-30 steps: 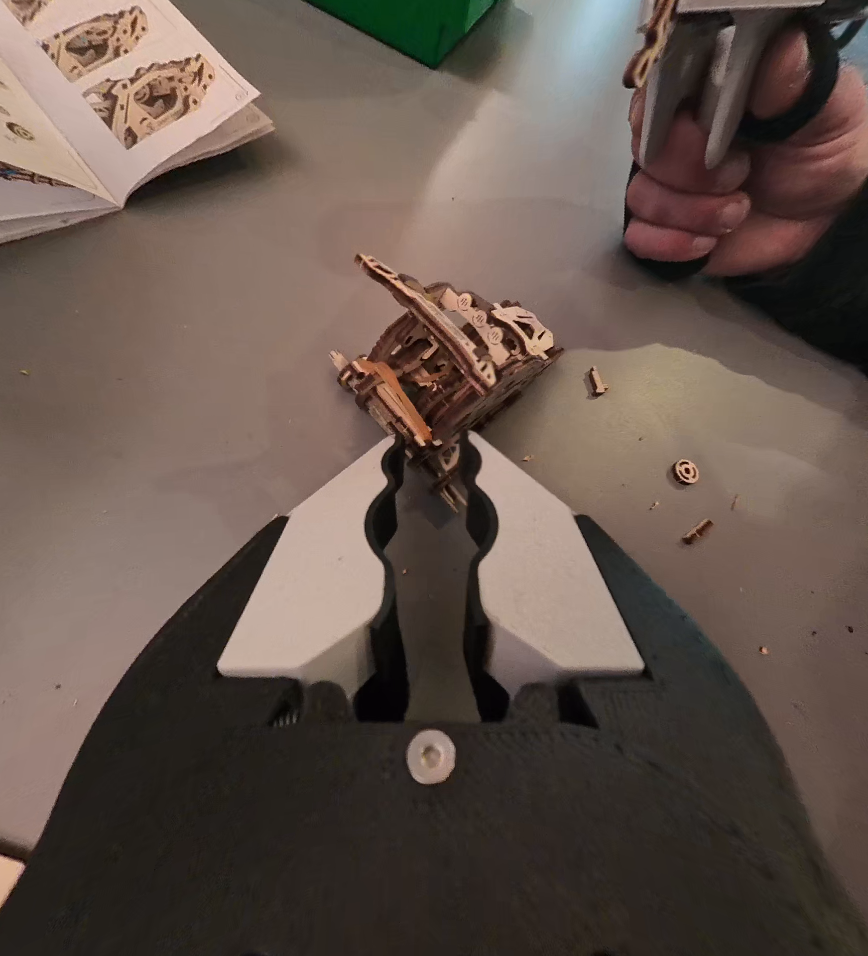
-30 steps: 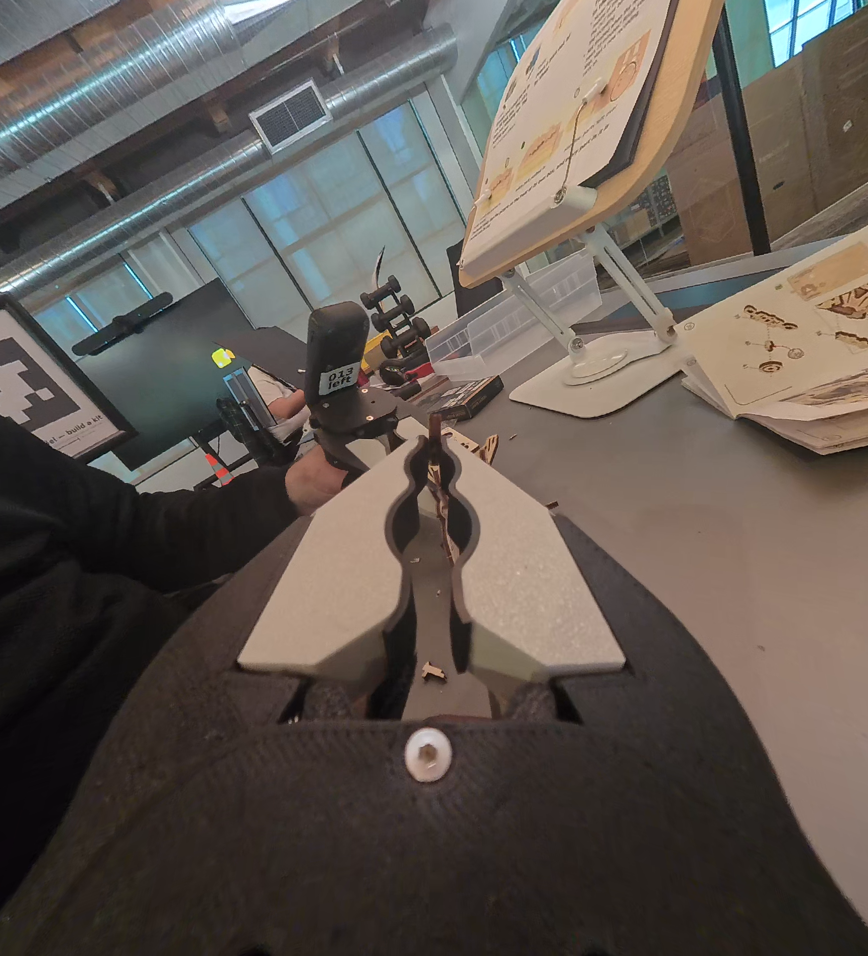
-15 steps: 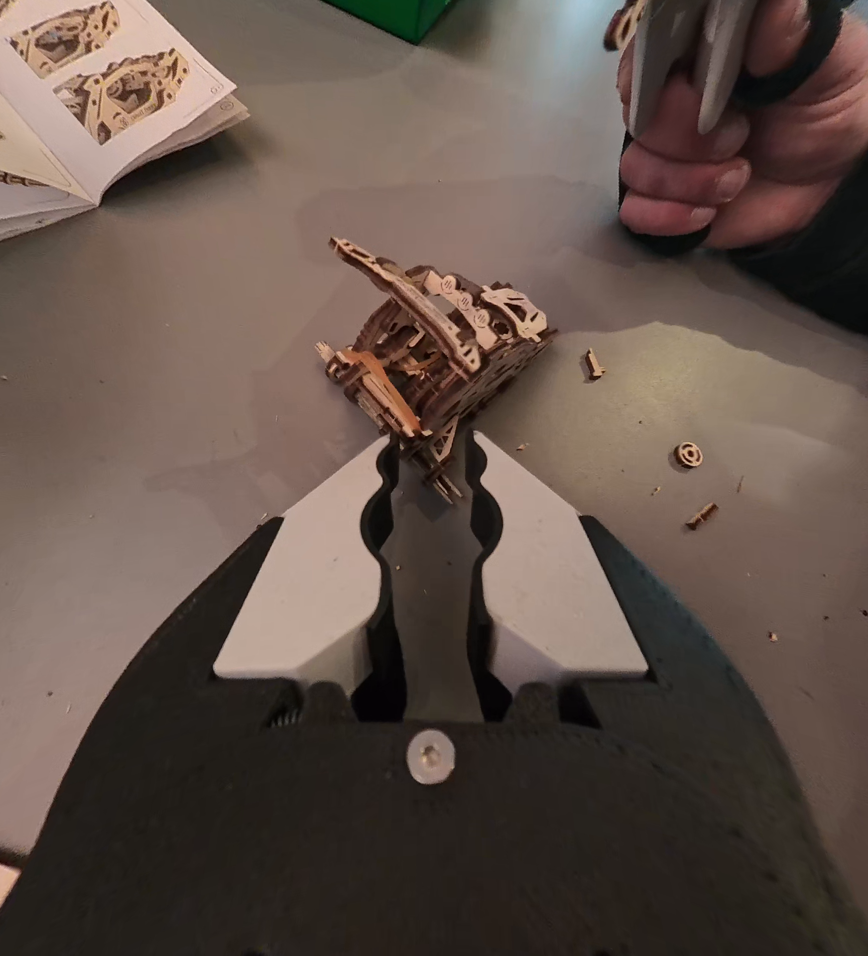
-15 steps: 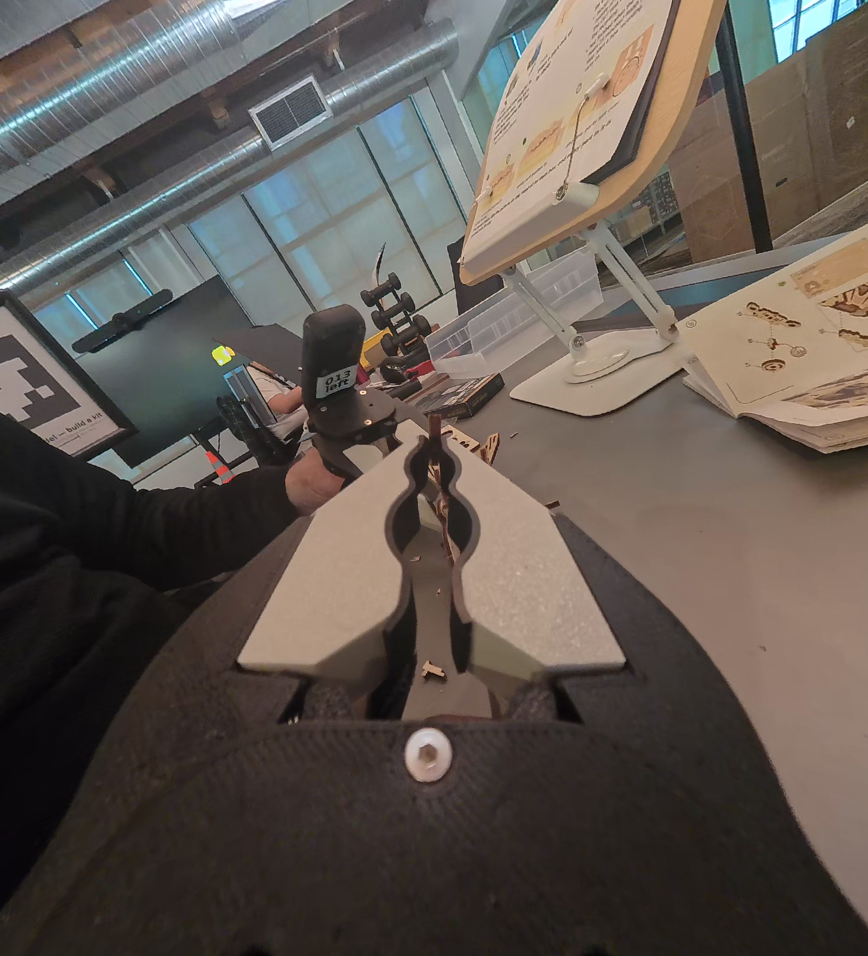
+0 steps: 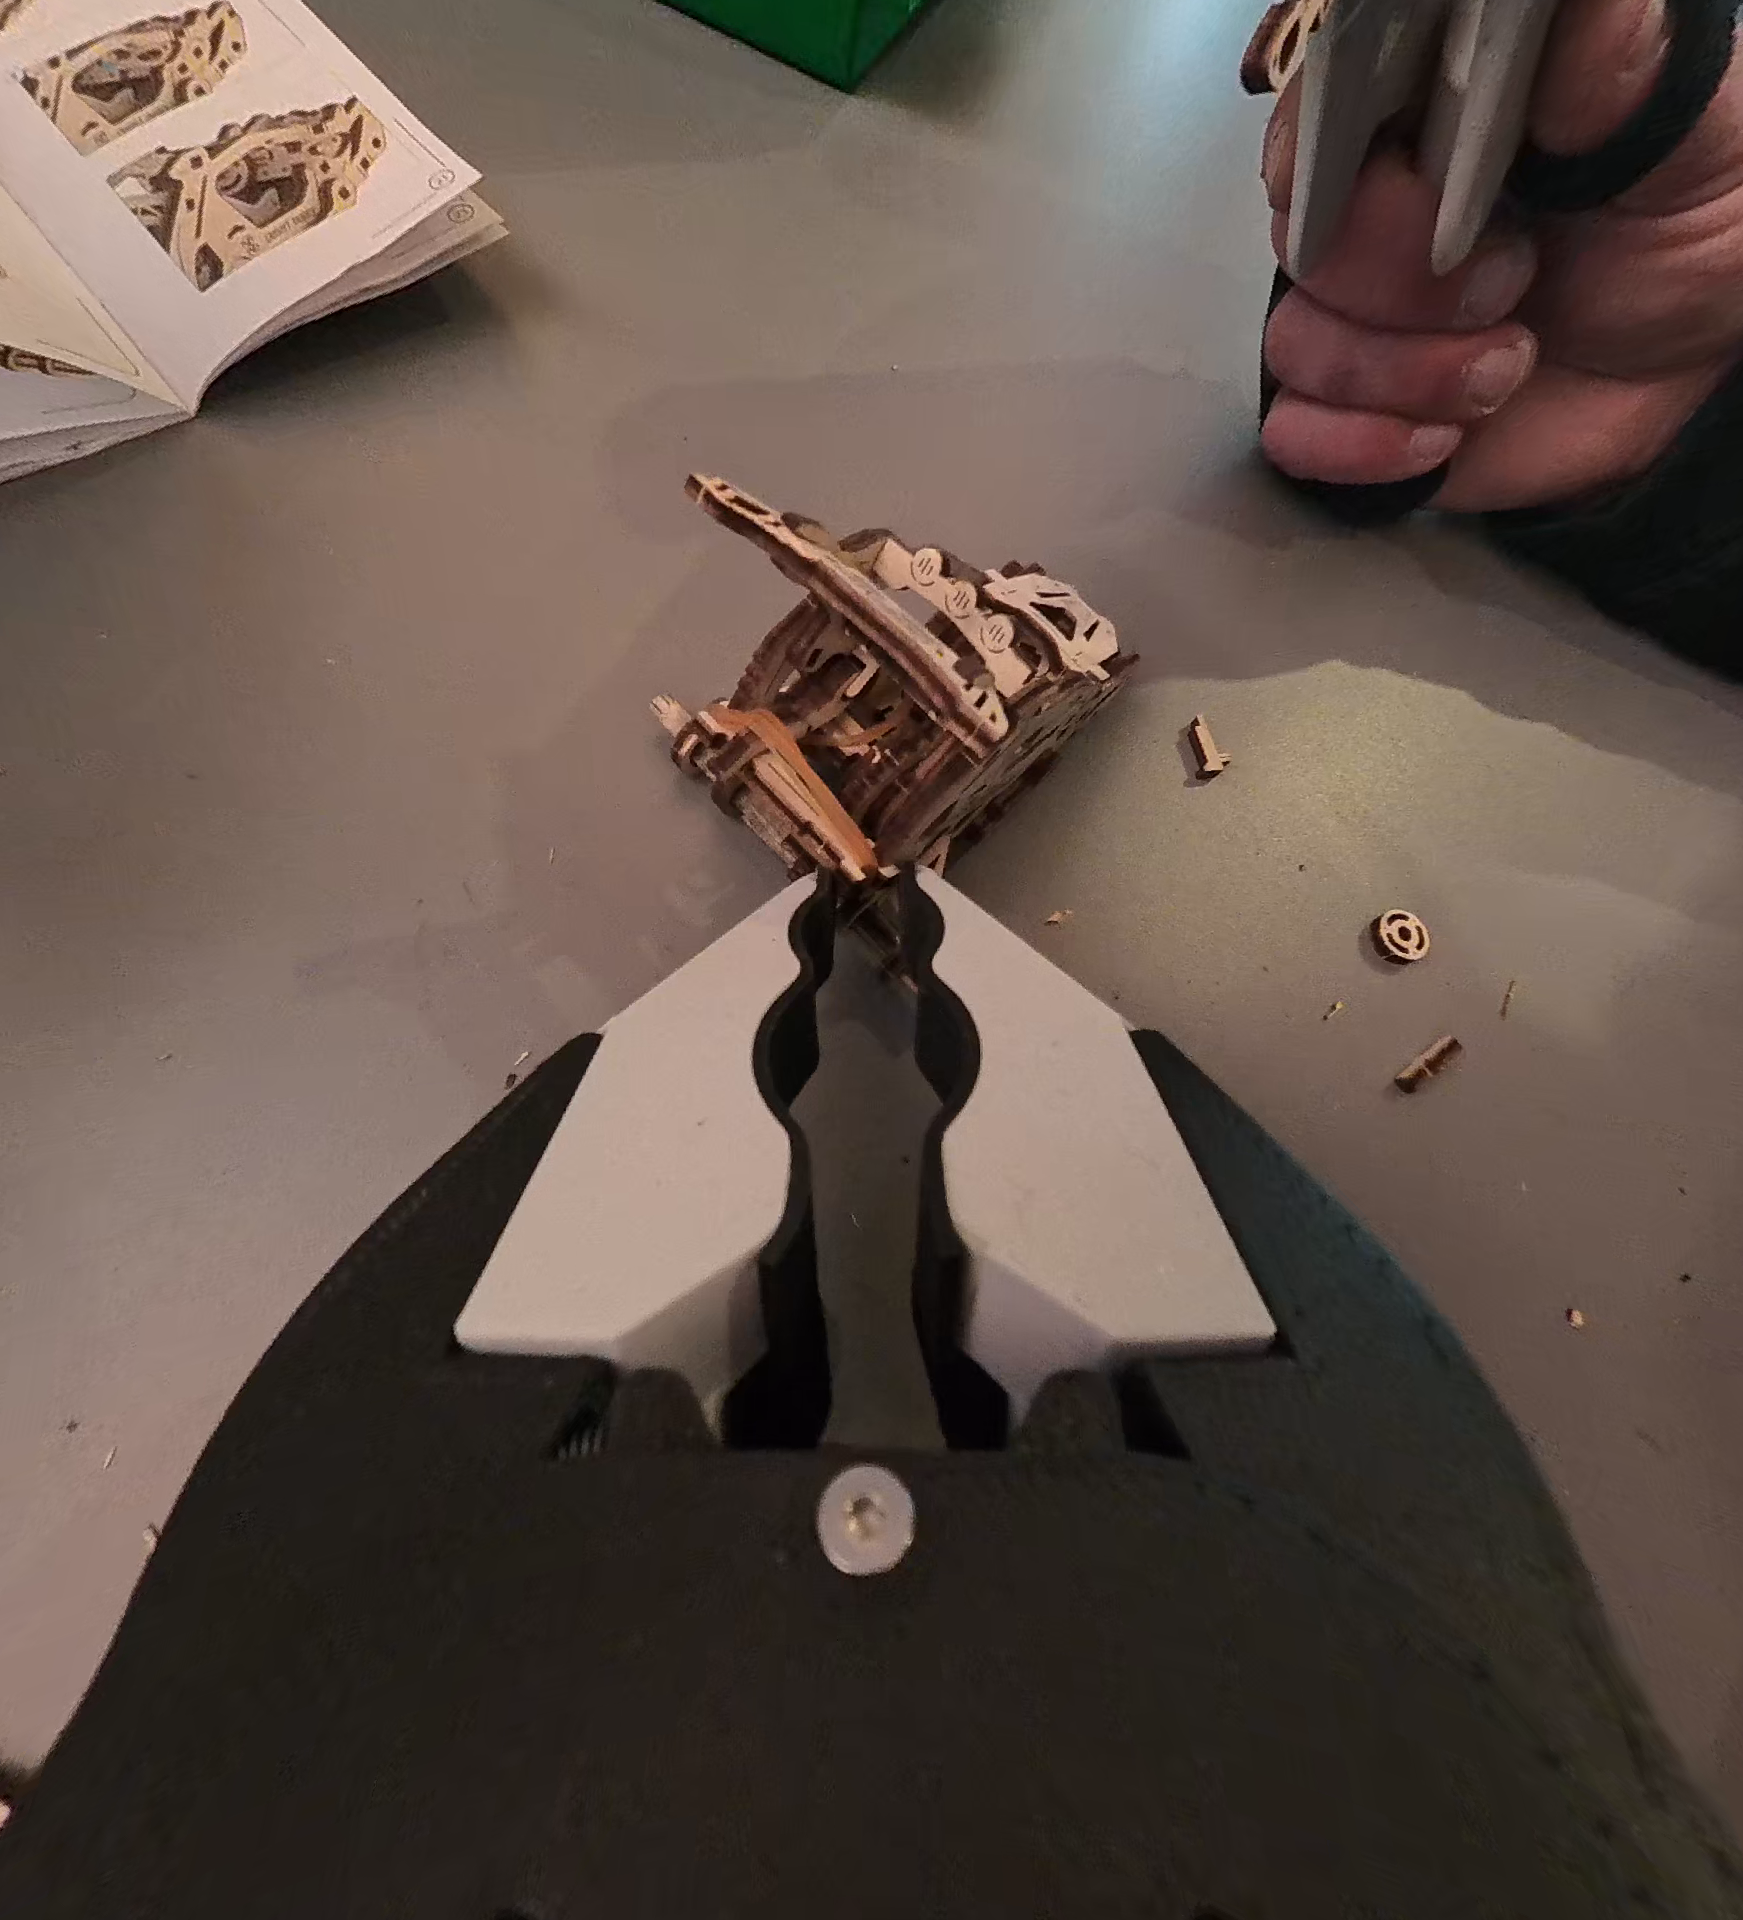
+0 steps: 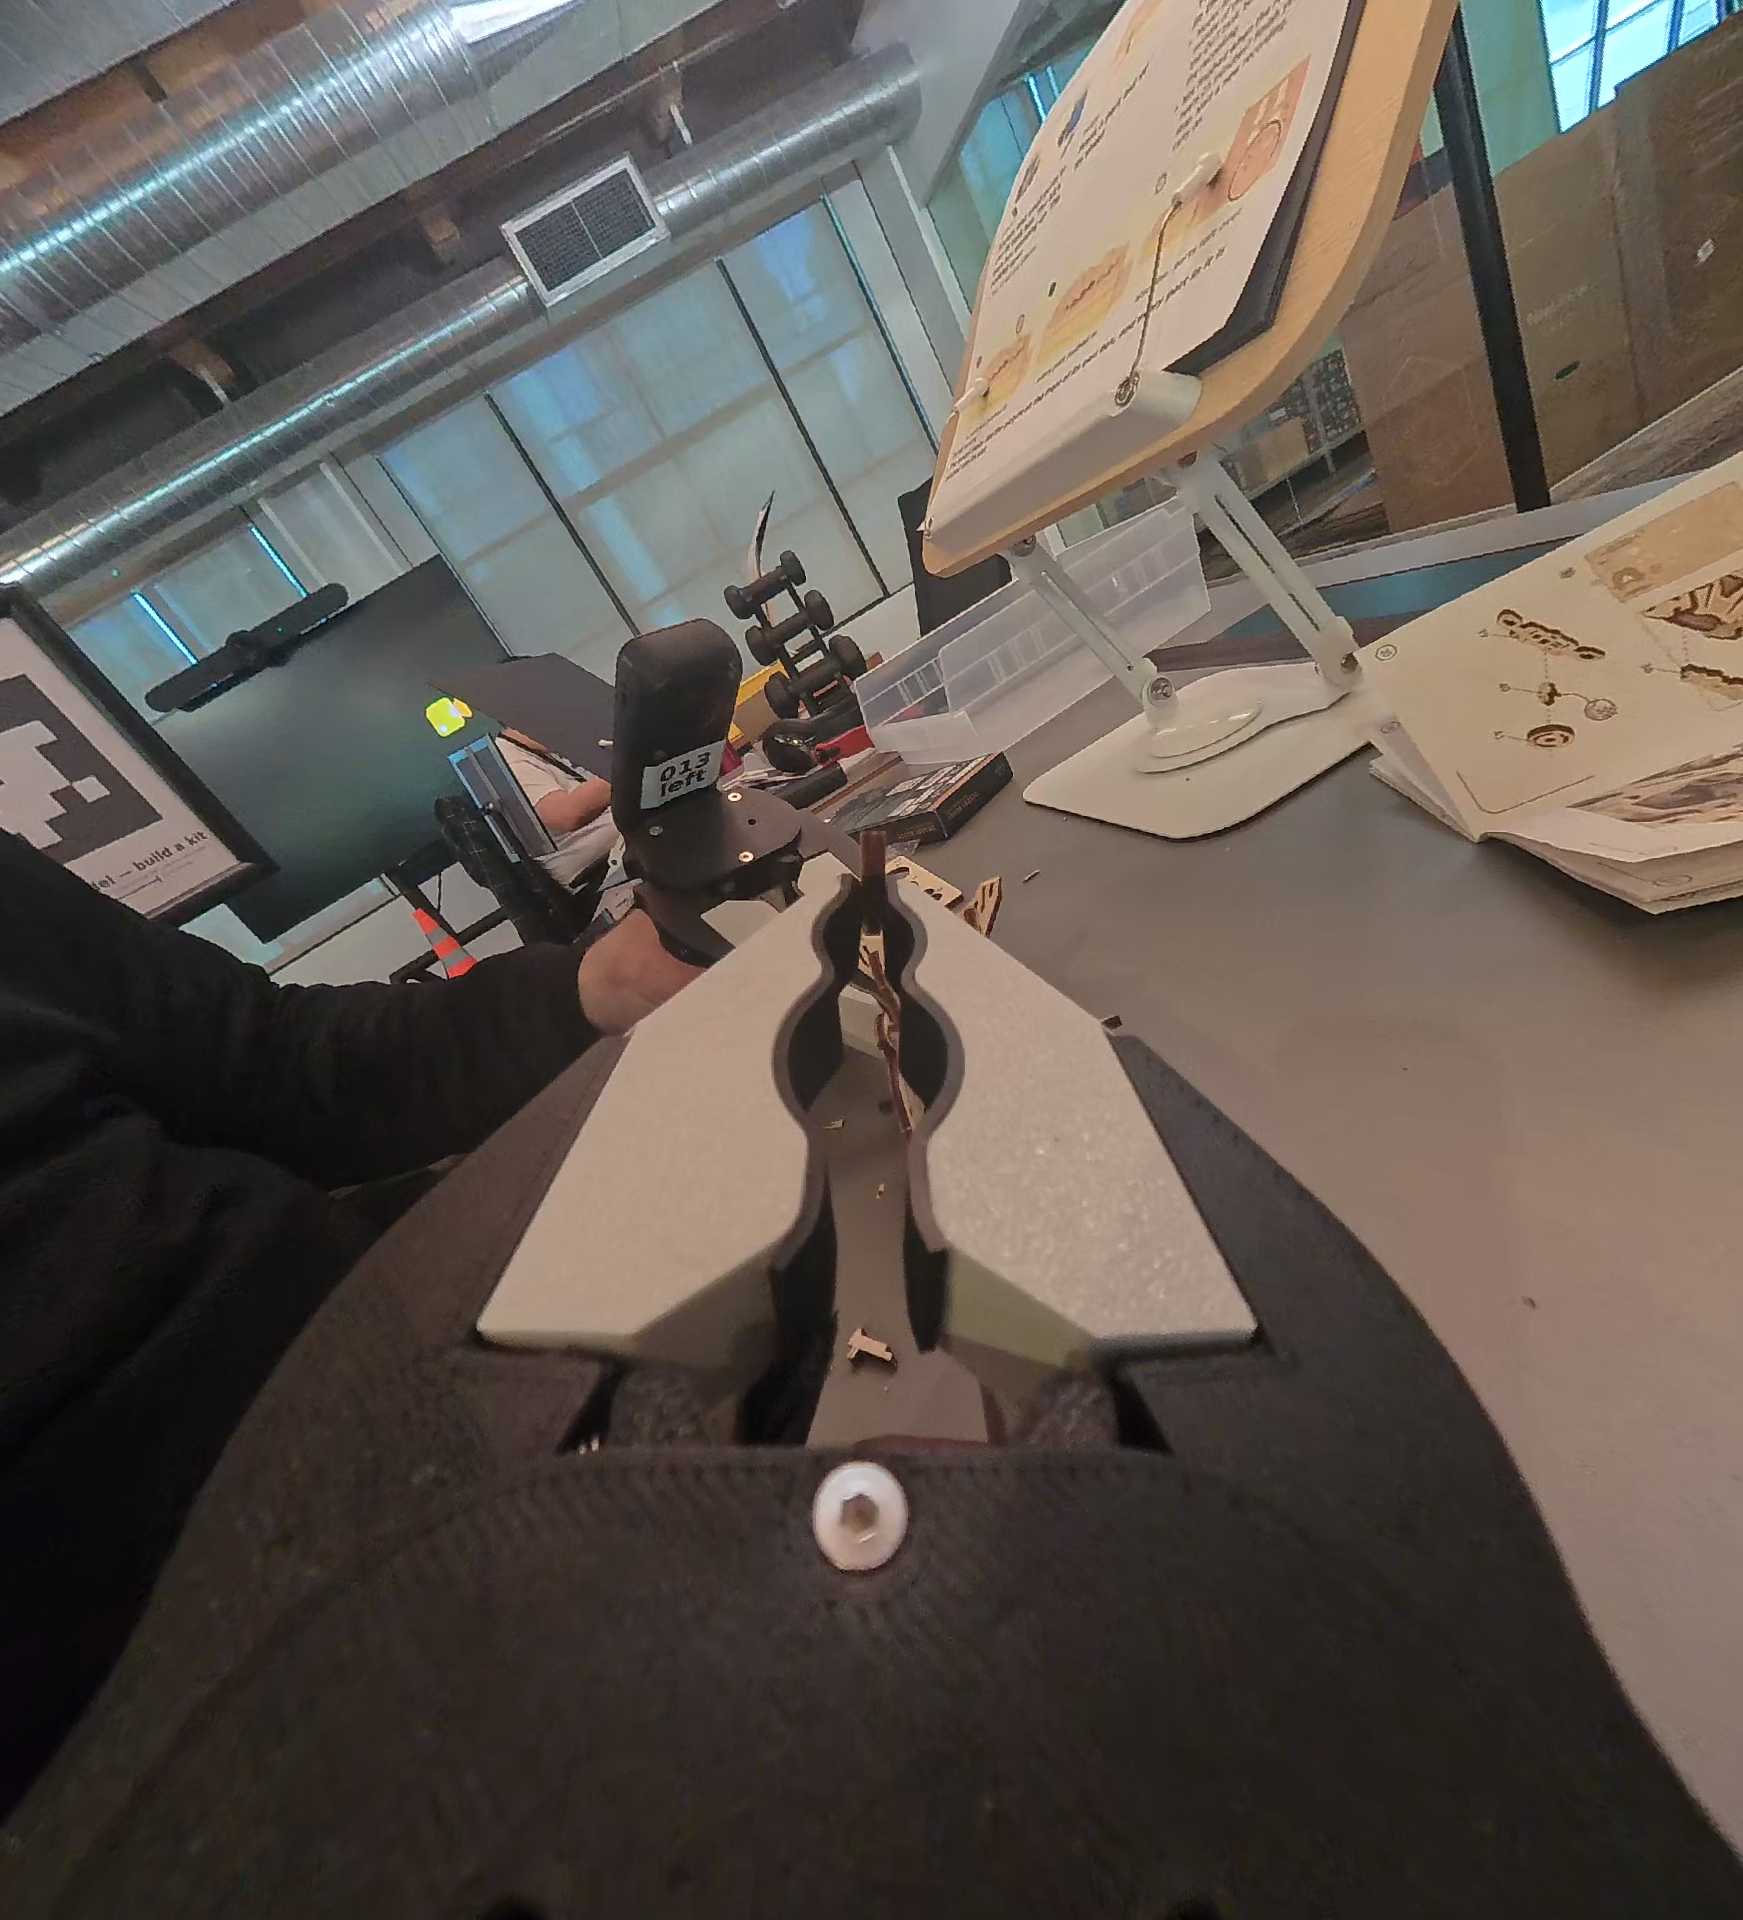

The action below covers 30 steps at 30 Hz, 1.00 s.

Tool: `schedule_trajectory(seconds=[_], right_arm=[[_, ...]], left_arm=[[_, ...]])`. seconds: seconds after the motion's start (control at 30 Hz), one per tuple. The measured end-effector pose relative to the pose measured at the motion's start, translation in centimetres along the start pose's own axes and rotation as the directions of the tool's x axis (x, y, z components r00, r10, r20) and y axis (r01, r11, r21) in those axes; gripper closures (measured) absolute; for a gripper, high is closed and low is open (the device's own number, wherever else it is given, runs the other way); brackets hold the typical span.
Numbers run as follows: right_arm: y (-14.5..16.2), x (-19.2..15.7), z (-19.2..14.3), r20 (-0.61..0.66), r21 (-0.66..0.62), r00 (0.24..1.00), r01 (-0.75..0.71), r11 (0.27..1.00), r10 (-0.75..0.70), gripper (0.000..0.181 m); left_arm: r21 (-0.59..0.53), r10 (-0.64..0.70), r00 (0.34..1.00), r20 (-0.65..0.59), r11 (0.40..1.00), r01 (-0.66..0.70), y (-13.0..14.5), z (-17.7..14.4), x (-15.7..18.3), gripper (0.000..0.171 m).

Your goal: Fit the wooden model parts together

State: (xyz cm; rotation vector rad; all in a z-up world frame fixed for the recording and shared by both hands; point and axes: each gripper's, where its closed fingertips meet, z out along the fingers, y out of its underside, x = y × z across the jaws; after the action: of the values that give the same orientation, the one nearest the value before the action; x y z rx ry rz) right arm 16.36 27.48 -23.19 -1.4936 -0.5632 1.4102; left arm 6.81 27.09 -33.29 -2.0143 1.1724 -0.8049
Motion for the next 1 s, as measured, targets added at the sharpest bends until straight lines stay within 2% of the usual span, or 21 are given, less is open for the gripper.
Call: schedule_trajectory(seconds=[0.47,0.67,1.0], right_arm=[[0.0,0.0,0.0,-0.004,-0.003,1.000,0.004,1.000,-0.004,0.181],[0.0,0.1,-0.1,-0.004,-0.002,1.000,0.002,1.000,-0.002,0.181],[-0.1,0.2,-0.2,-0.011,-0.001,1.000,0.007,1.000,-0.007,0.181]], left_arm=[[0.005,-0.006,1.000,-0.006,1.000,0.006,0.3,-0.5,-0.1,0.162],[0.025,-0.002,1.000,0.015,1.000,0.001,0.1,-1.1,-0.5,0.148],[-0.017,0.048,0.998,0.047,0.999,-0.047,0.7,-1.7,-0.1,0.143]])
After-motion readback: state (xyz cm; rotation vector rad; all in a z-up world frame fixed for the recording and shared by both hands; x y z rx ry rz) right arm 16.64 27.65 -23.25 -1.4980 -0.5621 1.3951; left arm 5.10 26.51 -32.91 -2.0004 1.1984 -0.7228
